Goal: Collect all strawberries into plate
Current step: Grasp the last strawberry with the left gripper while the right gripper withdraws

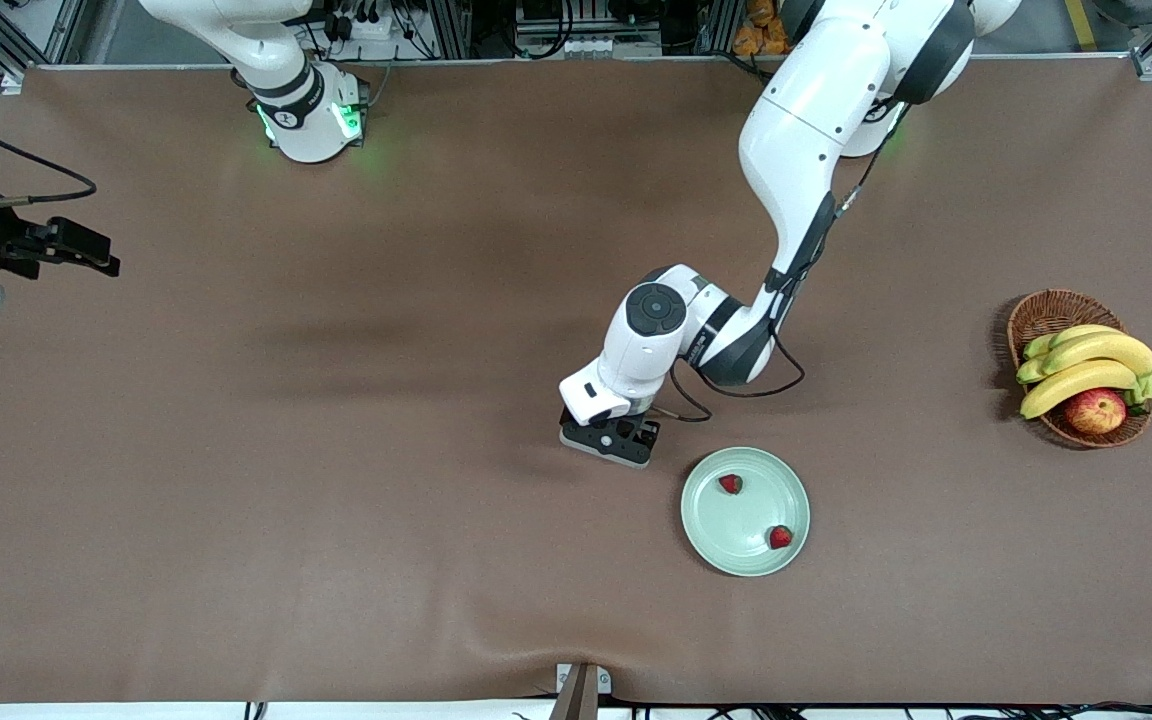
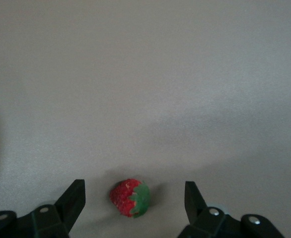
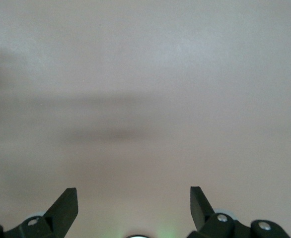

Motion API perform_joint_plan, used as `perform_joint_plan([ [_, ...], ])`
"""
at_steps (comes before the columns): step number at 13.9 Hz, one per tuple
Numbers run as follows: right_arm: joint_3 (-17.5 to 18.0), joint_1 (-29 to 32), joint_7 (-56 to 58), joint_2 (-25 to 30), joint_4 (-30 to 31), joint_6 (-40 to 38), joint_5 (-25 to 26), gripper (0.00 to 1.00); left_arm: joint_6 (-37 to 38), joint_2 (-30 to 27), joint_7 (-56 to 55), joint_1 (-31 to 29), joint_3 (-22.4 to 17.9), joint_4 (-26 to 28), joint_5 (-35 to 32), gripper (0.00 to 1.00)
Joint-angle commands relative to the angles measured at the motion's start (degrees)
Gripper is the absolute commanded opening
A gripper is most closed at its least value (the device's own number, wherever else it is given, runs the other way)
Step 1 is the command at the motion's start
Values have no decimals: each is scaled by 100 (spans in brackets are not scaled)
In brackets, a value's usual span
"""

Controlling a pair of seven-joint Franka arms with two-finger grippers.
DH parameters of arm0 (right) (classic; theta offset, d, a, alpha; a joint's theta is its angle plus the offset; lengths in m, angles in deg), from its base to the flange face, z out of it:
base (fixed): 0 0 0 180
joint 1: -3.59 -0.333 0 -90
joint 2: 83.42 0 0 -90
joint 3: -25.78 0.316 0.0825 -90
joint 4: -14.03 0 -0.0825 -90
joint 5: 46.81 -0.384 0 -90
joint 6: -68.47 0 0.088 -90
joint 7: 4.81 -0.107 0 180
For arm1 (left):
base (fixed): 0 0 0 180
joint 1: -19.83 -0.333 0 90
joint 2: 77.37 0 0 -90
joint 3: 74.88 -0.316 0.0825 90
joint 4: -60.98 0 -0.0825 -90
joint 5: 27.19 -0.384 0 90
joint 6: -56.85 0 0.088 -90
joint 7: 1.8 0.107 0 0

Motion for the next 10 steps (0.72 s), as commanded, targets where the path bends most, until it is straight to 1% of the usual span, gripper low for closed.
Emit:
perform_joint_plan([
  [1, 103, 90, -214, 237, 162, -55, 71, 100, -67, 6, -91, 6, -56, 13, -261, 81],
  [4, 85, 160, -187, 342, 162, -38, 71, 100, -102, 190, -91, -2, -56, -14, -305, 82],
  [7, 85, 170, -179, 360, 162, -29, 71, 100, -120, 200, -100, -2, -56, -14, -314, 81],
  [10, 155, 354, -161, 351, 162, -20, 45, 100, -120, 174, -91, 6, -56, -22, -305, 67],
])
